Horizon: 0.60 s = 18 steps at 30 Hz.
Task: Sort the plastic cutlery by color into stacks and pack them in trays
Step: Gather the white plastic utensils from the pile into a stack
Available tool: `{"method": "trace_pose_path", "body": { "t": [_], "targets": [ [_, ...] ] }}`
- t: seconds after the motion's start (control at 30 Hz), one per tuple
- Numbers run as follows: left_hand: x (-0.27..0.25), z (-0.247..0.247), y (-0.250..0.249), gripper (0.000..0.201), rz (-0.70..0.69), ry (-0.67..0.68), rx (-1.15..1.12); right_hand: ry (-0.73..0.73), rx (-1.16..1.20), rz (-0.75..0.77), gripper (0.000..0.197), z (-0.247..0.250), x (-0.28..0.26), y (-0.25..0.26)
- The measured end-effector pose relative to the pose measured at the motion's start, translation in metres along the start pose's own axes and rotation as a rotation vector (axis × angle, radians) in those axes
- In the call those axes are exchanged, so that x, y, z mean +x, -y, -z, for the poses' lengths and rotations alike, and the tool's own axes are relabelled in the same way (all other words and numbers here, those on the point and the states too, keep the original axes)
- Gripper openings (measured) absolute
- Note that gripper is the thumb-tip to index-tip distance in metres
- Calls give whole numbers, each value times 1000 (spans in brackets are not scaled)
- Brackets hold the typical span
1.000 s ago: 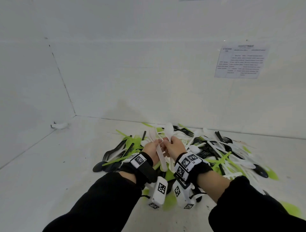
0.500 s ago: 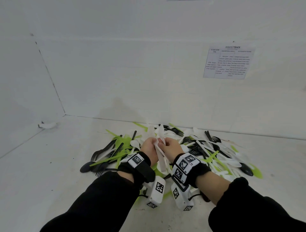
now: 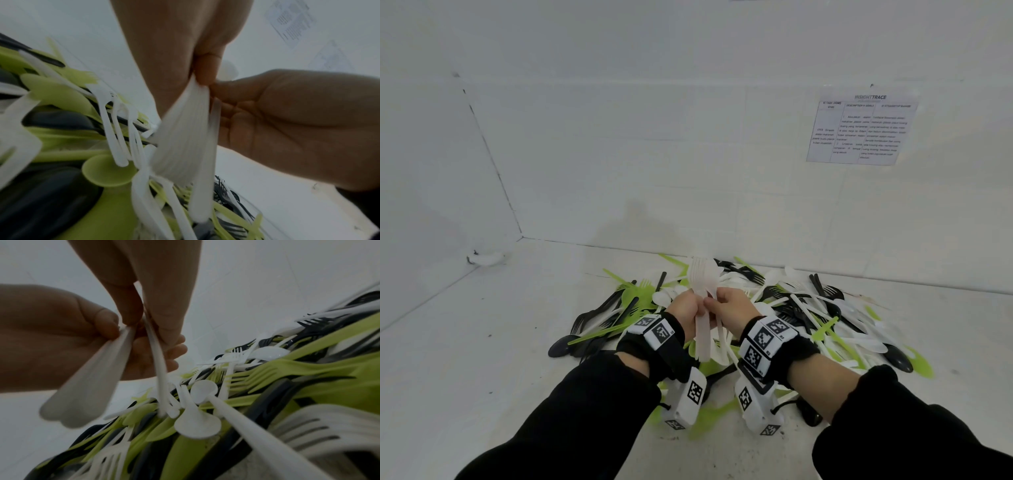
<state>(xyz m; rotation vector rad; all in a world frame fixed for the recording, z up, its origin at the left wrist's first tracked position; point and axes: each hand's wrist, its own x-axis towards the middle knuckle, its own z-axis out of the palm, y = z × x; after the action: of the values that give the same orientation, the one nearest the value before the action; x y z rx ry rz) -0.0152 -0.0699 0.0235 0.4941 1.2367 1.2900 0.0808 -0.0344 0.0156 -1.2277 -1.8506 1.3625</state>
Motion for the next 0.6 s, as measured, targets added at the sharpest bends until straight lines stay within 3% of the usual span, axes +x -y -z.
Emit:
{"method": "trace_pose_path", "body": {
  "t": [0.07, 0.13, 0.3, 0.6],
  "targets": [
    [0, 1, 0, 53, 12, -1, 23, 5, -8, -3, 19, -4, 1, -2],
    [-4, 0, 0, 32, 48, -1, -5, 13, -53, -16, 25, -9, 2, 0],
    [-3, -4, 7, 31, 74, 13, -101, 58, -89, -54, 37, -14, 2, 7],
    [-6, -5, 8, 30, 51, 54, -172, -160, 142, -134, 15, -16, 11, -14]
  ]
}}
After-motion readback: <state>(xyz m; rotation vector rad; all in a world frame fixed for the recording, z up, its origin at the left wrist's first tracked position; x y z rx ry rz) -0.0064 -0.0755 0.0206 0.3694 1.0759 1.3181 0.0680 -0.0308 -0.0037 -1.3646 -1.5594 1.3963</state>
